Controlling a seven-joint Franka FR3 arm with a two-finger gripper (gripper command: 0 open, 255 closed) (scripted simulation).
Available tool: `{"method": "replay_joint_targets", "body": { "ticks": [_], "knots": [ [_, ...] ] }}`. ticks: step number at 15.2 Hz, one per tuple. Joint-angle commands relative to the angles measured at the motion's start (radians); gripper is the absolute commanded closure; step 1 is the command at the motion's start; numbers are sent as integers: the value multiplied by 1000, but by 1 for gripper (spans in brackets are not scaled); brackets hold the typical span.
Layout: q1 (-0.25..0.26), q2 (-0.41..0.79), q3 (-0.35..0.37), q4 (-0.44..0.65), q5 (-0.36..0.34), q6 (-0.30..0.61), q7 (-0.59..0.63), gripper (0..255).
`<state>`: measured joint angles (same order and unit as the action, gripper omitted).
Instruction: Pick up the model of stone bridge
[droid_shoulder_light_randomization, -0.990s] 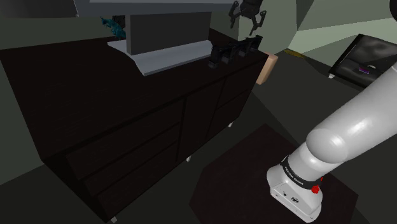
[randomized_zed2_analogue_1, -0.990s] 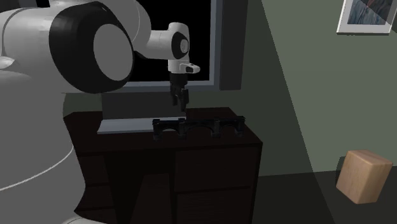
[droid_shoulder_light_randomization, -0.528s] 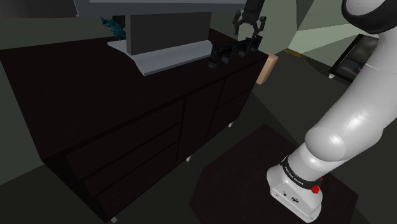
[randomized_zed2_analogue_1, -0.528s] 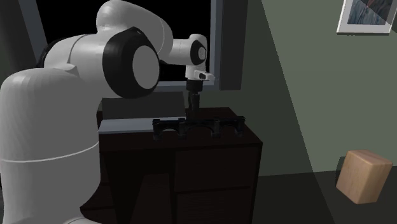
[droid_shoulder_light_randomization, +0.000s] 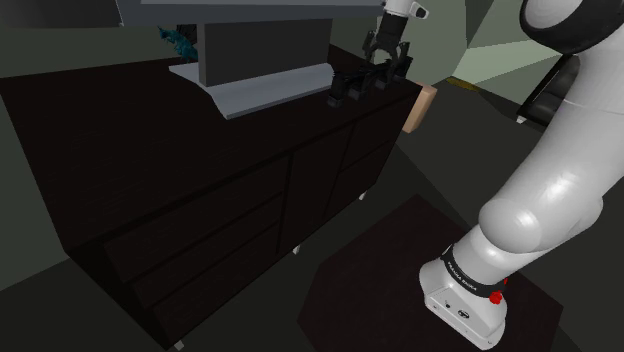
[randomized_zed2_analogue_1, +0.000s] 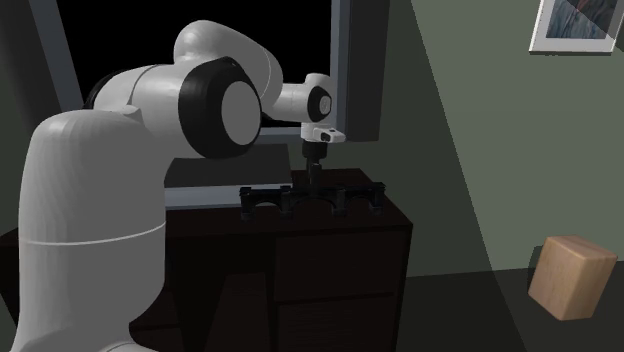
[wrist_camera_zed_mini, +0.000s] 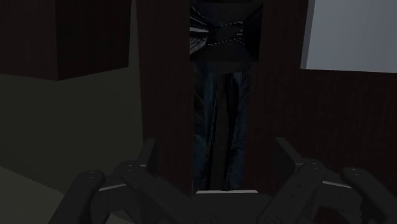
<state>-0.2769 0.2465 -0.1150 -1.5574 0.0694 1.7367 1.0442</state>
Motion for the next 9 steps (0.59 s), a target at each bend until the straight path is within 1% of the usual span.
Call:
{"method": "replay_joint_targets", "body": {
  "ticks": [1, 2, 3, 9],
  "knots": [
    [0, 5, 0, -11, 1, 17, -1, 0],
    [0, 5, 0, -11, 1, 17, -1, 0],
    [0, 4, 0, -12, 1, 17, -1, 255],
    [-1, 3, 0, -14, 1, 18, -2, 255]
  ]
}}
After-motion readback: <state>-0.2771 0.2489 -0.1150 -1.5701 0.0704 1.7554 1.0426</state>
